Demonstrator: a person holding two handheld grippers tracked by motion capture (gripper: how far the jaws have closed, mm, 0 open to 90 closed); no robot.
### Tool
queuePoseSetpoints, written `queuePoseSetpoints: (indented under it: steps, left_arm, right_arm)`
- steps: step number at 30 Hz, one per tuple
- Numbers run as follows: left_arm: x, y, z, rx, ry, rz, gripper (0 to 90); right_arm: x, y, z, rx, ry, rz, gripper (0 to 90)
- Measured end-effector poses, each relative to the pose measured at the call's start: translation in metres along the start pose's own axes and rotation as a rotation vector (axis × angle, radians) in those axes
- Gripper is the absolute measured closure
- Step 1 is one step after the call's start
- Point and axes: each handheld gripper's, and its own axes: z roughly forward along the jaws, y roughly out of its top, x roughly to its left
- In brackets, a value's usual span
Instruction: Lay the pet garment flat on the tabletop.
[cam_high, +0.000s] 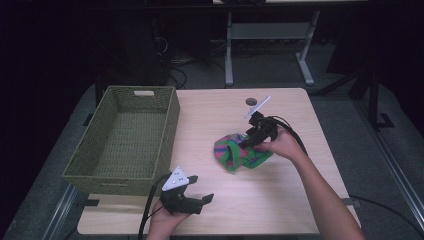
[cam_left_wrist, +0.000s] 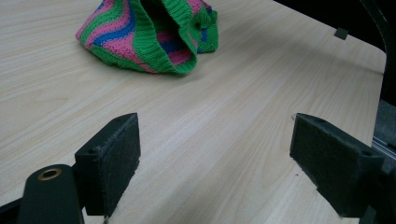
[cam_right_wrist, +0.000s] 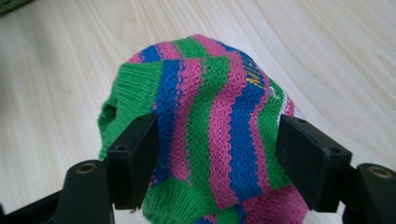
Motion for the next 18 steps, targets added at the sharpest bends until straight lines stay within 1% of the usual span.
queuePoseSetpoints:
  steps: [1,2,6,7,9,12,15,18]
  left_arm:
    - [0.0,0.0,0.0,-0.001,0.0,0.003,15.8]
    - [-0.001,0.0,0.0,-0.002,-0.002,-0.005,15.8]
    - [0.0,0.0,0.0,0.003,-0.001,0.006,15.8]
    - [0.0,0.0,0.0,0.002,-0.001,0.007,15.8]
    - [0.0,0.0,0.0,-0.001,0.0,0.007,15.8]
    - [-0.001,0.0,0.0,-0.004,0.0,0.004,15.8]
    - [-0.001,0.0,0.0,-0.005,0.002,0.008,15.8]
    - [-0.001,0.0,0.0,-0.003,0.005,0.009,15.8]
  right_arm:
    - [-0.001,0.0,0.003,0.004,0.001,0.001,29.8]
    - [-0.002,0.0,0.005,0.011,0.002,0.004,29.7]
    - [-0.002,0.0,0.017,0.055,-0.013,-0.005,29.4]
    - [-0.001,0.0,0.019,0.057,-0.025,-0.01,29.7]
    - [-0.001,-0.001,0.022,0.062,-0.027,-0.005,30.5]
    - [-0.001,-0.003,0.029,0.093,-0.039,0.003,32.9]
    - [-0.002,-0.003,0.034,0.108,-0.053,-0.003,35.9]
    - [-0.001,-0.004,0.037,0.108,-0.051,-0.005,41.3]
